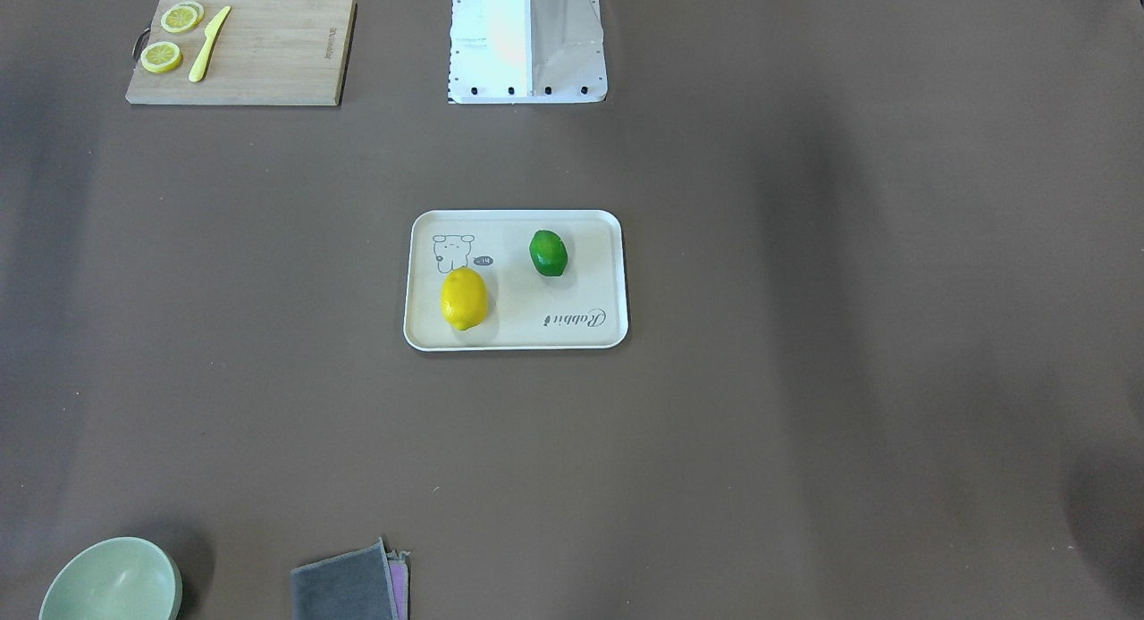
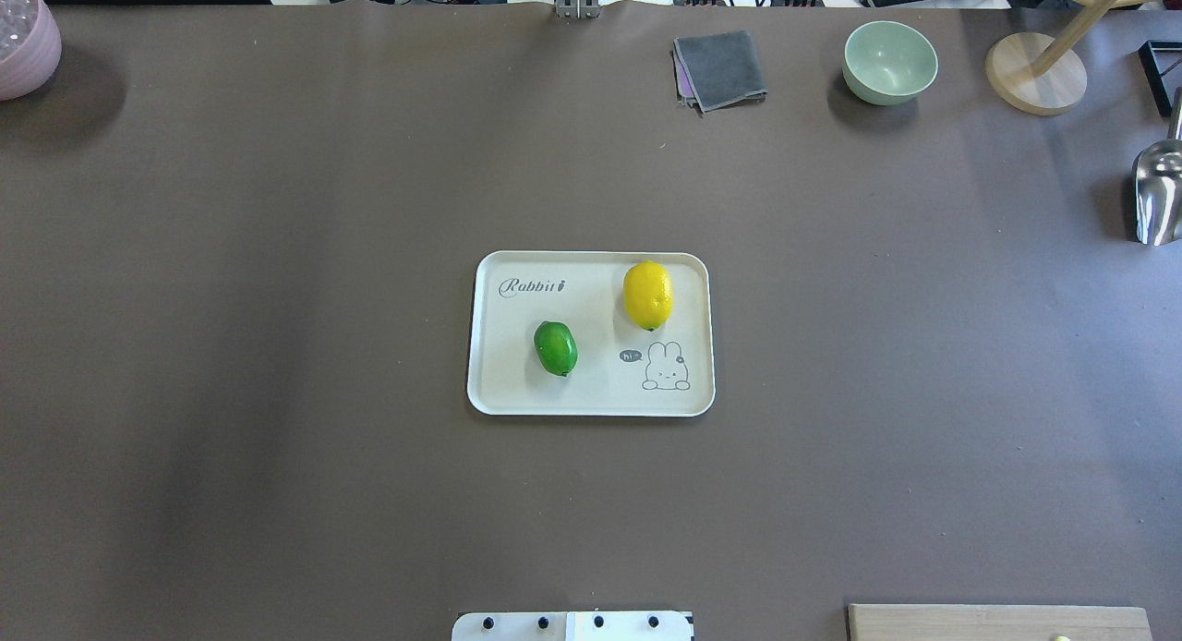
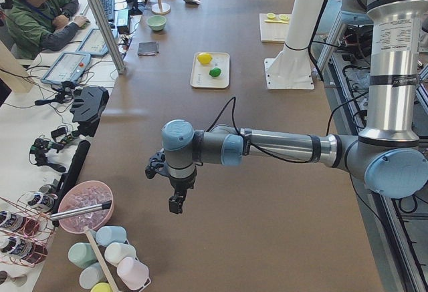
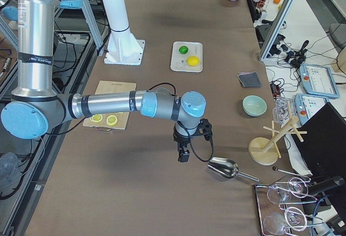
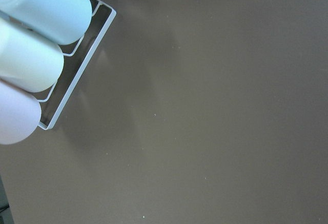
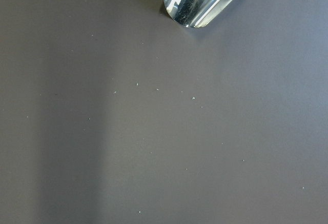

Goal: Place all lemons on tray

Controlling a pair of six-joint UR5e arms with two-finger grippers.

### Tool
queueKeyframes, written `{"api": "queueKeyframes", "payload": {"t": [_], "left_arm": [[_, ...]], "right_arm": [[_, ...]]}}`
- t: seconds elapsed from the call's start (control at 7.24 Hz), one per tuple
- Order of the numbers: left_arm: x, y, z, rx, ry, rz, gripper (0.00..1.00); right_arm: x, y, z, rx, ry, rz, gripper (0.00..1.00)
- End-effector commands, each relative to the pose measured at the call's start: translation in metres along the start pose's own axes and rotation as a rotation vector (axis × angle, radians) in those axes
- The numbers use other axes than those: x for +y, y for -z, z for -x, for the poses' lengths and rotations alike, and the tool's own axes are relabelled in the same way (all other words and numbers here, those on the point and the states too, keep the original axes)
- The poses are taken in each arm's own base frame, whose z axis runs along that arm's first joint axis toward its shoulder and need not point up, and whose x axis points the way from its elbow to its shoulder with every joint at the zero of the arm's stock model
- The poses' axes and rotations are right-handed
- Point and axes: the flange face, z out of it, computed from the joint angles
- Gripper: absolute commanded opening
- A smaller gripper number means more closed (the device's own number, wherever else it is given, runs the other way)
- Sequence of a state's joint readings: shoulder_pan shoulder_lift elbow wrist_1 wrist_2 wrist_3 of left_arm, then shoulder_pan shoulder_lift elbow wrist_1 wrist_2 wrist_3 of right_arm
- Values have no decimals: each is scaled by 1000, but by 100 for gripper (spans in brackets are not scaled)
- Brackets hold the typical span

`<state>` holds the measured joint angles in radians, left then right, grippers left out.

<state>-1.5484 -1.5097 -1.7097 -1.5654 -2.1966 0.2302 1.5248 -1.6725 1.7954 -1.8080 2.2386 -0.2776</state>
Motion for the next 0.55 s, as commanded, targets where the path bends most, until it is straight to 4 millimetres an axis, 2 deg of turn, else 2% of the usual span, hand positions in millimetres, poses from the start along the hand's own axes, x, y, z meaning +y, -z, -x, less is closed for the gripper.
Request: {"api": "queueKeyframes", "payload": {"t": [0.0, 0.41], "left_arm": [[19, 3, -9, 8, -13, -6, 99], [23, 3, -9, 10, -9, -5, 99]], "right_arm": [[4, -2, 0, -6, -2, 3, 100], [3, 0, 1, -5, 0, -2, 100]]}}
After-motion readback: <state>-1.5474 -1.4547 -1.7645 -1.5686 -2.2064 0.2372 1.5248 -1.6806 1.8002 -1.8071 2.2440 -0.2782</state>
